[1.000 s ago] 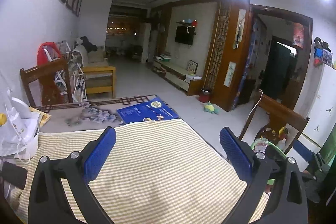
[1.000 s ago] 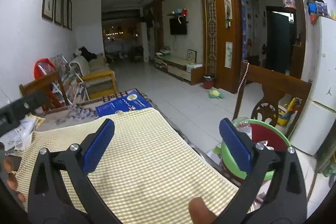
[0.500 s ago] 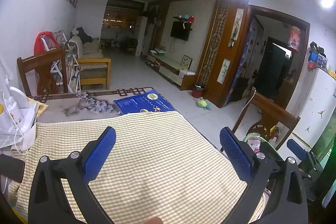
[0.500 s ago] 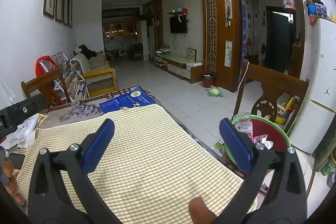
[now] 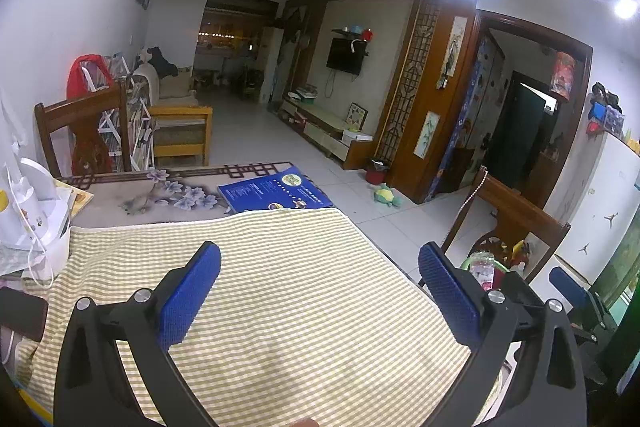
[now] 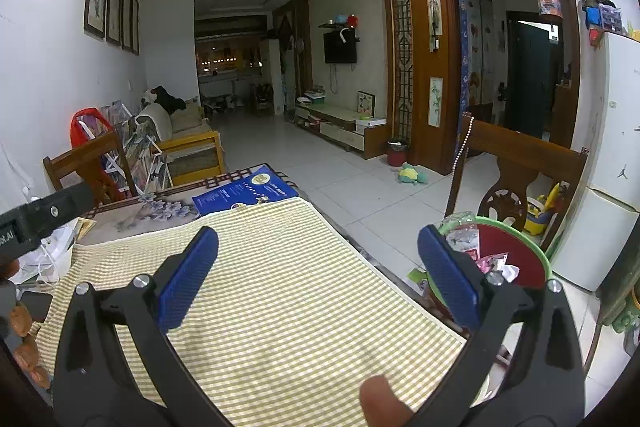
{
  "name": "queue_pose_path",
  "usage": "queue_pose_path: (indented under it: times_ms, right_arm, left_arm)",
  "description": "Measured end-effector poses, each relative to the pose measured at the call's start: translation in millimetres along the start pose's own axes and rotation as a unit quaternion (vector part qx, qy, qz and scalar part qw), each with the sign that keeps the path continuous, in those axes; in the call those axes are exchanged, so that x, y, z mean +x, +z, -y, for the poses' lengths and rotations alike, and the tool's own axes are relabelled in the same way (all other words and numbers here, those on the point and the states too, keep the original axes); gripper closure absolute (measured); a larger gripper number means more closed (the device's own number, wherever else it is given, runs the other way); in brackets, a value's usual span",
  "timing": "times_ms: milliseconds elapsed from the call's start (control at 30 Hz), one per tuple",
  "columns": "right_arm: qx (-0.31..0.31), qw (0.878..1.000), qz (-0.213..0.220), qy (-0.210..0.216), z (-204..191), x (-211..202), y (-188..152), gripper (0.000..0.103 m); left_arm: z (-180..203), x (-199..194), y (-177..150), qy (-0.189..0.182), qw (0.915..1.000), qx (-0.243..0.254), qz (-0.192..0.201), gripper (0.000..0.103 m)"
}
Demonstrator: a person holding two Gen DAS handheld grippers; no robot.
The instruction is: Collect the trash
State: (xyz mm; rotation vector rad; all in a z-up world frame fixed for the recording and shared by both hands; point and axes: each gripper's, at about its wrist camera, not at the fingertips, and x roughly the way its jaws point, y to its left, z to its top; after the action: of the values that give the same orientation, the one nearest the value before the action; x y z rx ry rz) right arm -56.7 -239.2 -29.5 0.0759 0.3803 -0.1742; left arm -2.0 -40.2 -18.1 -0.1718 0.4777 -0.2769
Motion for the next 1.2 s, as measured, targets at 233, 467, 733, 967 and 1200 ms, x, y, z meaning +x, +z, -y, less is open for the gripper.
queue_pose_path:
  times_ms: [233, 467, 733, 967, 1200]
  right_arm:
    - [0.000, 1.000, -0.004, -0.001, 0, -1, 1, 0.005]
    - [-0.001, 1.000, -0.006, 0.000, 1, 0, 0, 0.005]
    - [-0.006, 1.000, -0.016, 0.006, 0, 8, -1, 0.005]
    - [-0.007, 0.999, -0.031, 0.011, 1, 22, -3, 0.005]
    - [-0.012, 0.997, -0.070, 0.025, -2, 53, -13, 0.005]
  left_arm:
    - [-3, 2, 0, 0.001, 1.0000, -0.005, -0.006, 0.008]
    - [-3, 3, 0, 0.000, 1.0000, 0.000, -0.006, 0.008]
    - [-6, 7, 0, 0.003, 0.9999, -0.006, -0.011, 0.008]
    - [-7, 14, -3, 0.004, 0.9997, -0.007, -0.021, 0.008]
    - [-17, 36, -6, 0.014, 0.9986, -0.015, -0.050, 0.008]
